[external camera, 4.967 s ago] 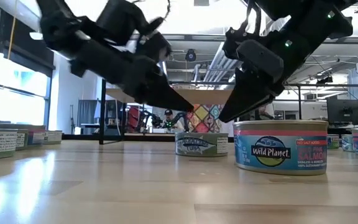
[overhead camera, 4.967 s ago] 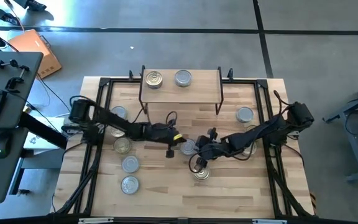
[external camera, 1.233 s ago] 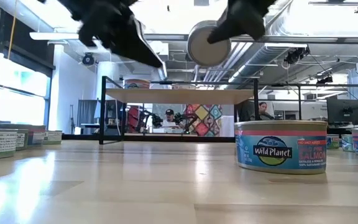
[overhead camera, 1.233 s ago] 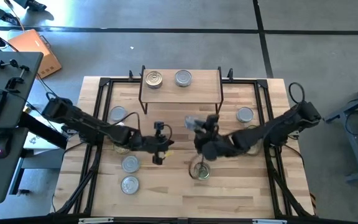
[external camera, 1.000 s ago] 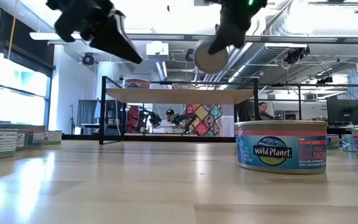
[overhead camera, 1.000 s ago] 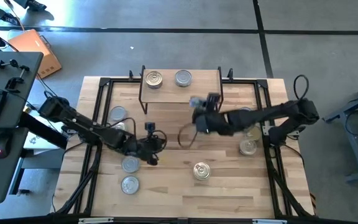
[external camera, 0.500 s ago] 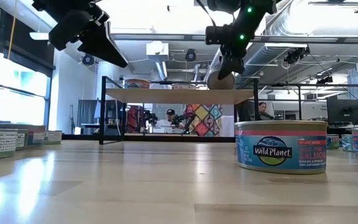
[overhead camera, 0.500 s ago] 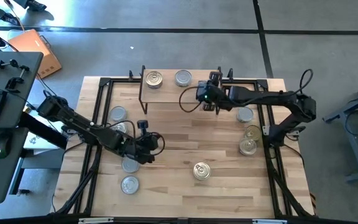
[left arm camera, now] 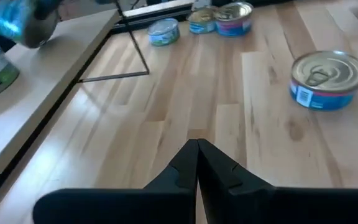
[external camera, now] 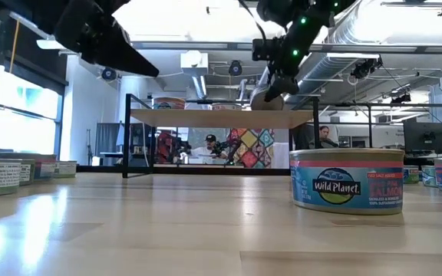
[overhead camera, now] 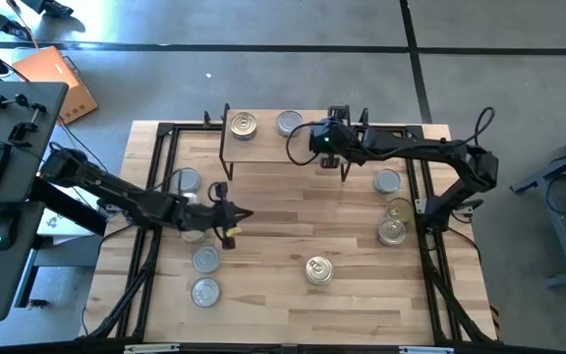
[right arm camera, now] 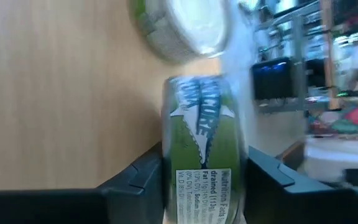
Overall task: Stack canned seafood by type on shelf
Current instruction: Put the green tuna can on the shelf
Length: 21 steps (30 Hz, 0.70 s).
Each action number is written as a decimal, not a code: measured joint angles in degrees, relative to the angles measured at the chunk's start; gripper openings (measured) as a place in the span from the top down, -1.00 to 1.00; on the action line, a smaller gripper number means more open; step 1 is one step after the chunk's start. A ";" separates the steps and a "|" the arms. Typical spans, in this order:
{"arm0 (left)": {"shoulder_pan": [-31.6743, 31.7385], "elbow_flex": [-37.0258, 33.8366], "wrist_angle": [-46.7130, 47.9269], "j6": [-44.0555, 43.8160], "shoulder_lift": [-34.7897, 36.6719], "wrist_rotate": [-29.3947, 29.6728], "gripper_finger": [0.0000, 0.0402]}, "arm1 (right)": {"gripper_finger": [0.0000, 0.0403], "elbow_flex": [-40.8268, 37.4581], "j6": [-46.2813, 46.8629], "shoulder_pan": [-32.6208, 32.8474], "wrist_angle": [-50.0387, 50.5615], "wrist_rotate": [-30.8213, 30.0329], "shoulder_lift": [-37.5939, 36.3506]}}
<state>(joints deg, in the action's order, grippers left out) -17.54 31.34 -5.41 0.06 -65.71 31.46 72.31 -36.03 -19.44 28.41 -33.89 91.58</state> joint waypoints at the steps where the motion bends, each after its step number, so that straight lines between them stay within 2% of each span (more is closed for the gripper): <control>1: 0.46 -0.84 -0.75 -0.01 0.82 -0.21 1.00 | 0.22 -0.05 -0.06 -0.08 0.48 0.36 0.55; 8: 1.09 -3.81 -1.41 -1.47 3.19 -0.93 1.00 | 0.17 -0.05 -2.20 -0.03 0.53 -0.45 1.81; 16: 1.07 -4.31 -1.35 -1.97 3.15 -0.93 1.00 | 0.14 2.60 -1.40 0.09 7.61 0.35 1.63; 21: 1.03 -4.31 -1.36 -2.22 3.15 -0.93 1.00 | 0.02 3.98 -1.26 0.07 10.79 3.16 1.65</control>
<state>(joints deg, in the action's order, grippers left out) -16.50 27.03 -6.77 -2.16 -62.57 30.53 76.29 -37.29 -19.38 39.20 -30.73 93.23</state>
